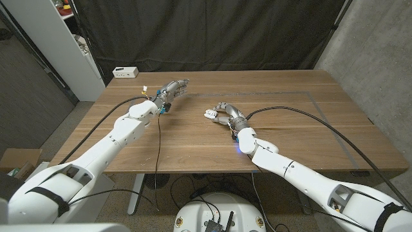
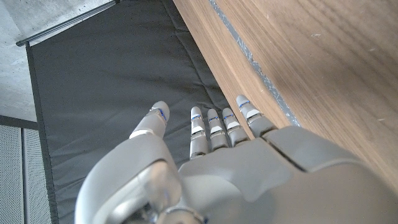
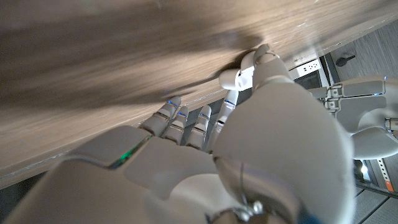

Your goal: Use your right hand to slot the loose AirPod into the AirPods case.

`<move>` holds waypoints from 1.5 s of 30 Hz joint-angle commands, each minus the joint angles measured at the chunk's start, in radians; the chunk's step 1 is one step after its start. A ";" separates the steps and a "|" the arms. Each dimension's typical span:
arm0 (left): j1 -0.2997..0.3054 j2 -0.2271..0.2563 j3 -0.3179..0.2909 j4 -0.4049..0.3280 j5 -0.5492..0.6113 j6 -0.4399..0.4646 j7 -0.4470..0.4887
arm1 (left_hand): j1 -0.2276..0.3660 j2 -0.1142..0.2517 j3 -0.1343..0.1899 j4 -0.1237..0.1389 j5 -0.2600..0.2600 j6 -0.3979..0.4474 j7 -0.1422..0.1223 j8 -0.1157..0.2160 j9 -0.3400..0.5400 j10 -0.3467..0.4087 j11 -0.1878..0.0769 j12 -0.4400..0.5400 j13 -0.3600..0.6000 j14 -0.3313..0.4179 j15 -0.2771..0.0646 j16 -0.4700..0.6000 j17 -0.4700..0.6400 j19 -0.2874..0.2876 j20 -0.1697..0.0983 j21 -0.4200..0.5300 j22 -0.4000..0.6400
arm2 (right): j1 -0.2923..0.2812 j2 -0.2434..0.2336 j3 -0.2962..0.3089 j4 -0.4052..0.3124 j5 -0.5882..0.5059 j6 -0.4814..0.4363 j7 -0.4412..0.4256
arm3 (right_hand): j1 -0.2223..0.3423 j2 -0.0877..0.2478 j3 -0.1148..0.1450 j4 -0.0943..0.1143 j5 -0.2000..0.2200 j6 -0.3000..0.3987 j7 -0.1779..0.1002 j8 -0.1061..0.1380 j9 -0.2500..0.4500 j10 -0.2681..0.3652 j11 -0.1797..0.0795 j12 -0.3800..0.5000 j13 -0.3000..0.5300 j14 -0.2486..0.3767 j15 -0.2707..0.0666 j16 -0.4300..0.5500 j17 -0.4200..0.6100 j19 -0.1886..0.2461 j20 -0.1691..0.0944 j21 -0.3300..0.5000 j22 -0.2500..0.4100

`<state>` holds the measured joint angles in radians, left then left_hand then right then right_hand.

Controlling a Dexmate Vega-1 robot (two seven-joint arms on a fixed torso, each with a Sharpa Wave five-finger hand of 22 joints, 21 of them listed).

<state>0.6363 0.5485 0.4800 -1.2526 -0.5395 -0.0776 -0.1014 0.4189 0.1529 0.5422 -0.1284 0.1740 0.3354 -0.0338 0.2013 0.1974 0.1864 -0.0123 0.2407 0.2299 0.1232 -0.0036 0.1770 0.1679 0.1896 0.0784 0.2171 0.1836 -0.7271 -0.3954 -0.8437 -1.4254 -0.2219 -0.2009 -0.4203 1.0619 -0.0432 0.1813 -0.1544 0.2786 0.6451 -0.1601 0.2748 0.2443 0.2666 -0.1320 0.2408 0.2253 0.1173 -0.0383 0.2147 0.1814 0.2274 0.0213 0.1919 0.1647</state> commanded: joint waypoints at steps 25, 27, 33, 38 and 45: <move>-0.011 -0.032 0.012 0.024 0.007 -0.012 0.009 | 0.006 0.002 0.001 -0.004 0.003 0.005 -0.007 -0.003 0.006 0.008 0.002 0.002 0.003 0.000 -0.004 0.002 0.001 0.006 -0.001 -0.002 0.004 | -0.026 -0.030 0.033 -0.039 0.033 0.018 0.008 | -0.067 0.110 0.003 0.060 -0.028 0.242 0.015 0.062 0.004 0.123 -0.028 0.021 0.006 0.115 -0.156 0.018 0.006 0.060 -0.018 0.001 0.003; -0.009 -0.034 0.011 0.028 0.005 -0.016 0.009 | 0.006 0.002 0.001 -0.004 0.003 0.005 -0.006 -0.003 0.006 0.009 0.002 0.002 0.003 0.000 -0.004 0.002 0.001 0.006 -0.001 -0.002 0.004 | -0.027 -0.030 0.035 -0.037 0.033 0.021 0.003 | -0.075 0.117 0.002 0.065 -0.031 0.247 0.004 0.062 0.004 0.125 -0.027 0.020 0.006 0.118 -0.158 0.018 0.006 0.062 -0.019 0.001 0.003; 0.004 -0.034 0.003 0.030 -0.001 -0.032 0.012 | 0.006 0.002 0.001 -0.004 0.003 0.003 -0.006 -0.003 0.006 0.009 0.001 0.002 0.003 0.000 -0.004 0.002 0.001 0.006 -0.001 -0.002 0.004 | -0.028 -0.043 0.038 -0.029 0.032 0.055 0.005 | -0.089 0.122 -0.003 0.068 -0.040 0.230 -0.017 0.049 0.003 0.123 -0.018 0.016 0.006 0.122 -0.157 0.016 0.005 0.063 -0.017 -0.001 0.003; 0.027 -0.033 -0.009 0.026 -0.010 -0.055 0.020 | 0.006 0.002 0.001 -0.004 0.003 0.003 -0.007 -0.003 0.006 0.014 0.000 0.003 0.003 0.002 -0.007 0.003 0.001 0.007 -0.001 -0.002 0.004 | -0.030 -0.068 0.040 -0.047 0.020 0.065 0.018 | -0.104 0.114 -0.012 0.068 -0.050 0.200 -0.004 0.029 -0.001 0.121 -0.011 0.012 0.006 0.123 -0.153 0.012 0.004 0.063 -0.010 -0.002 0.003; 0.046 -0.038 -0.019 0.040 -0.021 -0.089 0.017 | 0.006 0.001 0.001 -0.004 0.004 0.002 -0.008 -0.004 0.006 0.014 0.001 0.003 0.003 0.003 -0.010 0.003 0.001 0.007 0.000 -0.002 0.004 | -0.045 -0.106 0.048 -0.096 0.017 0.055 0.057 | -0.125 0.096 -0.025 0.060 -0.063 0.159 -0.014 -0.004 -0.008 0.099 0.005 -0.003 0.007 0.115 -0.141 0.001 0.004 0.054 0.002 -0.006 0.003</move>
<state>0.6537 0.5161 0.4771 -1.2260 -0.5438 -0.1199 -0.0860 0.4188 0.1529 0.5422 -0.1283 0.1740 0.3354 -0.0338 0.2013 0.1974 0.1899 -0.0158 0.2407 0.2299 0.1269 -0.0073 0.1770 0.1679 0.1896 0.0784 0.2171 0.1836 -0.7567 -0.4536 -0.8067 -1.4709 -0.1967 -0.1528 -0.4017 0.9417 0.0635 0.1611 -0.0907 0.2204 0.8155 -0.1868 0.2784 0.2367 0.3731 -0.1320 0.2437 0.2303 0.2343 -0.0376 0.2208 0.1812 0.2824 0.0163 0.1887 0.1681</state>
